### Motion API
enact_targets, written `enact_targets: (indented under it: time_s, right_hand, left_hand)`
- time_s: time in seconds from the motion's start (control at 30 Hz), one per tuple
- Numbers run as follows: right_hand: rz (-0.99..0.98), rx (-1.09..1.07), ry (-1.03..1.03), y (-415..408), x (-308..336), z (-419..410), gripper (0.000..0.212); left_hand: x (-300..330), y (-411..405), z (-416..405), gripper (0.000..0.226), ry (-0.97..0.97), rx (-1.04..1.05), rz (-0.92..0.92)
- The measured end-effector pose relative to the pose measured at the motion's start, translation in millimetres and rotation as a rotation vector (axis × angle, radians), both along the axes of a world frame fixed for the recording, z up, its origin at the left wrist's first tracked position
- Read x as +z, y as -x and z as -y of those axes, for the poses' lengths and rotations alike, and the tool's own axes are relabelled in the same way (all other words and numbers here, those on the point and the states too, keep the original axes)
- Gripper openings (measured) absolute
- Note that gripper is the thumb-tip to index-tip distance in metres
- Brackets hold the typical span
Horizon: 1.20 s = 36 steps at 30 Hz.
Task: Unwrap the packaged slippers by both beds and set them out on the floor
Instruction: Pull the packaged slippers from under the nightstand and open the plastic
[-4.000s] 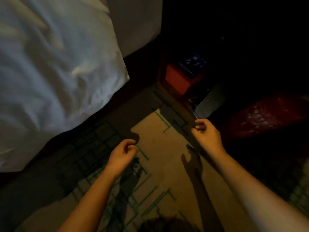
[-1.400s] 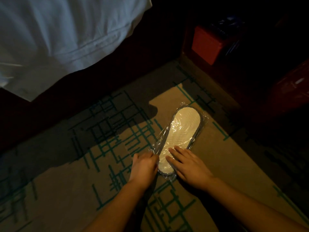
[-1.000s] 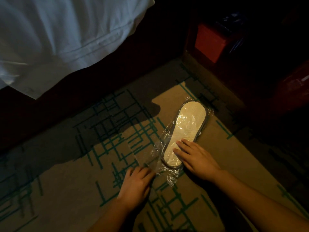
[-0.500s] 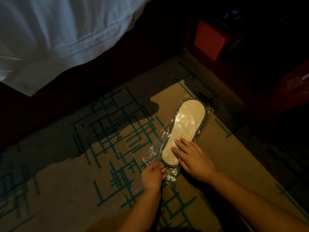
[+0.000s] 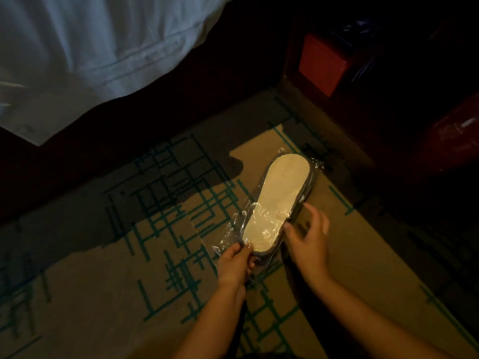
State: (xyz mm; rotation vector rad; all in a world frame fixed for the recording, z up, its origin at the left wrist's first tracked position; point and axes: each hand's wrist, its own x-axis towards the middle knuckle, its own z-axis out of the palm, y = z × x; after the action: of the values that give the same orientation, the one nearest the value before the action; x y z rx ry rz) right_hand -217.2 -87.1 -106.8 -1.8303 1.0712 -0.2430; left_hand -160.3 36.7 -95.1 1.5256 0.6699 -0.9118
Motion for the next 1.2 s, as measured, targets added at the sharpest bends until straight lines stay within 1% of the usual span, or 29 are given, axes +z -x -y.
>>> enact_targets:
  time_s: [0.03,0.1,0.13,0.17,0.2,0.27,0.37,0.47,0.53,0.6,0.63,0.7,0.77,0.83,0.87,0.93,1.0,1.1,1.2]
  right_hand:
    - [0.002,-0.170,-0.218,-1.8,2.3,1.2,0.062]
    - [0.051,-0.363,-0.656,-5.5,-0.4,0.3,0.063]
    - [0.074,-0.418,-0.806,-7.4,-3.2,-1.6,0.059]
    - [0.083,-0.449,-0.887,-10.3,-5.9,-3.2,0.053]
    - [0.087,-0.462,-0.914,-14.1,-8.4,-3.1,0.048]
    - [0.097,-0.490,-0.919,-23.0,-12.8,3.2,0.044]
    - [0.139,-0.537,-0.920,-35.7,-13.3,25.6,0.050]
    - [0.150,-0.542,-0.847,-48.9,-7.4,48.7,0.053]
    - [0.156,-0.521,-0.810,-55.9,0.1,59.8,0.056]
    - [0.164,-0.474,-0.829,-56.9,5.7,60.6,0.061]
    - [0.135,-0.439,-0.841,-54.7,5.8,56.2,0.062]
    - [0.054,-0.359,-0.877,-46.6,1.0,40.4,0.054]
    - [0.004,-0.287,-0.878,-40.4,-2.0,25.7,0.037]
    - [0.002,-0.262,-0.826,-40.6,-1.5,20.7,0.019]
    - [0.014,-0.259,-0.802,-42.5,-0.5,20.6,0.016]
    - [0.044,-0.277,-0.785,-47.9,1.9,22.6,0.018]
    - [0.060,-0.325,-0.788,-54.4,4.5,27.1,0.024]
    - [0.076,-0.372,-0.780,-65.0,8.9,43.0,0.029]
    - [0.070,-0.343,-0.752,-74.2,13.2,58.5,0.034]
  left_hand:
    - [1.4,-1.3,-0.7,0.007,0.019,0.003,-0.008]
    - [3.3,-0.5,-1.2,0.008,0.061,0.000,-0.015]
    - [3.7,1.1,-0.9,0.009,0.081,0.003,-0.016]
    - [4.3,2.8,-0.4,0.008,0.092,0.005,-0.011]
    - [5.3,4.7,0.5,0.008,0.101,0.008,-0.001]
    - [8.7,8.2,3.0,0.011,0.109,0.018,0.017]
    - [12.1,12.5,1.7,0.015,0.111,0.002,0.040]
    - [9.8,16.4,-9.2,0.014,0.112,-0.022,0.032]
    - [8.1,17.8,-17.5,0.014,0.161,0.020,0.006]
    - [8.6,16.9,-23.8,0.014,0.233,0.064,-0.038]
    - [7.9,16.5,-26.2,0.014,0.266,0.068,-0.069]
    - [6.2,15.4,-30.9,0.015,0.300,0.006,-0.121]
    - [4.7,13.2,-33.1,0.021,0.276,-0.096,-0.145]
    - [4.3,8.1,-32.9,0.028,0.272,-0.092,-0.123]
    - [4.4,5.1,-32.5,0.028,0.271,-0.073,-0.094]
    - [6.3,-0.8,-31.5,0.026,0.261,-0.082,-0.041]
    - [8.4,-5.2,-31.4,0.026,0.276,-0.145,-0.029]
    - [7.1,-8.9,-38.6,0.025,0.301,-0.223,-0.051]
    - [3.7,-13.3,-56.1,0.025,0.346,-0.271,-0.107]
